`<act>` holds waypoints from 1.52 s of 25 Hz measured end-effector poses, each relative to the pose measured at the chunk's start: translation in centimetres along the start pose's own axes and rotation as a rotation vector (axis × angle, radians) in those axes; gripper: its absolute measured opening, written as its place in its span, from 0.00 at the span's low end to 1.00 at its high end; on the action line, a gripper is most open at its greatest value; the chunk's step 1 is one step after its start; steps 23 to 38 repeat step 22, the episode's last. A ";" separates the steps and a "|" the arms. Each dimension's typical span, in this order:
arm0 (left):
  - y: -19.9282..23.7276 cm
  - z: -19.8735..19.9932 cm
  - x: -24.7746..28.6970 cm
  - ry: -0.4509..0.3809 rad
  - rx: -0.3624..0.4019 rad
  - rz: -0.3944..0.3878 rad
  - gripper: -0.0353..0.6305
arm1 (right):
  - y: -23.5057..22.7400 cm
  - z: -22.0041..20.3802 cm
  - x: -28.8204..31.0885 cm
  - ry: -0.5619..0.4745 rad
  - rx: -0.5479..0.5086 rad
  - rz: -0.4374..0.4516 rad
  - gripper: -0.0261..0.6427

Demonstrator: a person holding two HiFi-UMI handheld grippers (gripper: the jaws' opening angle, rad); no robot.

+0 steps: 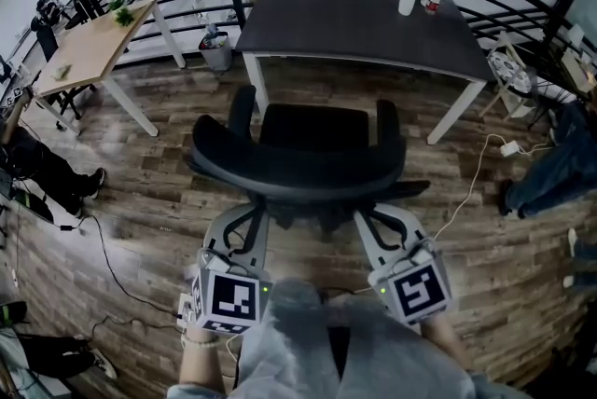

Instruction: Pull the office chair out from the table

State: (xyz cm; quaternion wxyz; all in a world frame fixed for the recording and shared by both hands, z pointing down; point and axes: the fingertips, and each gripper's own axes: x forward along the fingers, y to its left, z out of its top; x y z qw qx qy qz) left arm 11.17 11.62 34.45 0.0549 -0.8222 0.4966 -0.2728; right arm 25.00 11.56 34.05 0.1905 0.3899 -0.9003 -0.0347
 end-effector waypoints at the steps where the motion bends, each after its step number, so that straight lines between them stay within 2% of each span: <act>1: 0.0 0.0 0.1 -0.002 0.001 0.002 0.07 | 0.0 0.0 0.1 0.000 0.000 0.000 0.04; 10: 0.4 0.2 0.1 -0.011 -0.001 0.022 0.07 | 0.0 -0.1 0.1 0.007 -0.009 -0.007 0.04; 15: 0.3 0.1 0.0 0.007 -0.004 0.018 0.07 | 0.0 -0.3 0.0 0.013 -0.016 -0.013 0.04; 38: 0.4 0.6 0.3 -0.016 0.000 0.015 0.07 | -0.2 -0.1 0.2 0.015 -0.027 -0.010 0.04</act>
